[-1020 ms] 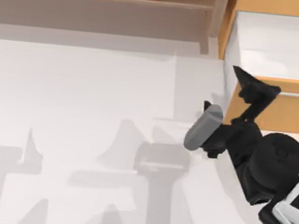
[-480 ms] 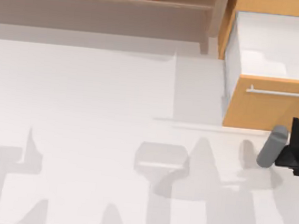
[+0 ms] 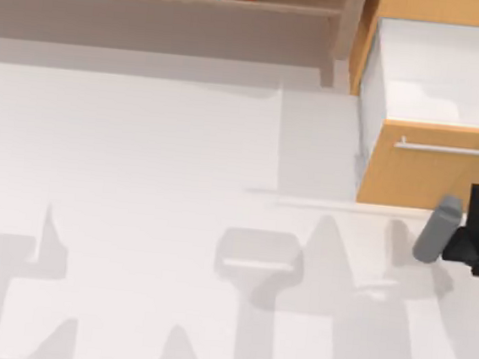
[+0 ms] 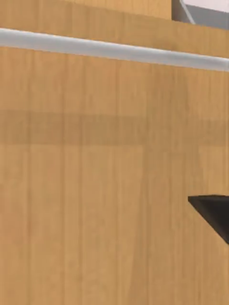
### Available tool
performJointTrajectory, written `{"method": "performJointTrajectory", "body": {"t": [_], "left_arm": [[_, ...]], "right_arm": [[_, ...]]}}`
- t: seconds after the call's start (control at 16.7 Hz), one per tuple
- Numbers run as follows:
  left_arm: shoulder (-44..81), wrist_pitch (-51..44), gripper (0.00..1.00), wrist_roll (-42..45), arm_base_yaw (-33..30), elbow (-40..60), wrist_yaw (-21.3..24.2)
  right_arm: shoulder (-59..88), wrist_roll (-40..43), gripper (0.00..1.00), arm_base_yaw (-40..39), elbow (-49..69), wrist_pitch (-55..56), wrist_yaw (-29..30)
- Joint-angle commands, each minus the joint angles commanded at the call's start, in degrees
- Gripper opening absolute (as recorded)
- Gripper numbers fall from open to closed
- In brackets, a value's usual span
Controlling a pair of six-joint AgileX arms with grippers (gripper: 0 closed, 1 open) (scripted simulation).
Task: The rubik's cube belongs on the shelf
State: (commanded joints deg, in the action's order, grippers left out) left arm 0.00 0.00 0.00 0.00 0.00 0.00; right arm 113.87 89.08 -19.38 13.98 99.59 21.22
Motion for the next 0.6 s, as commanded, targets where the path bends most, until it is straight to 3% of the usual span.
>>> {"method": "performJointTrajectory", "body": {"t": [0.54,0.6], "left_arm": [[0.0,0.0,1.0,0.0,0.0,0.0,0.0],[0.0,0.0,1.0,0.0,0.0,0.0,0.0]], "right_arm": [[0.37,0.03,1.0,1.72,3.74,-3.34,-1.7],[0.37,0.03,0.92,1.72,3.74,-3.34,-1.7]]}}
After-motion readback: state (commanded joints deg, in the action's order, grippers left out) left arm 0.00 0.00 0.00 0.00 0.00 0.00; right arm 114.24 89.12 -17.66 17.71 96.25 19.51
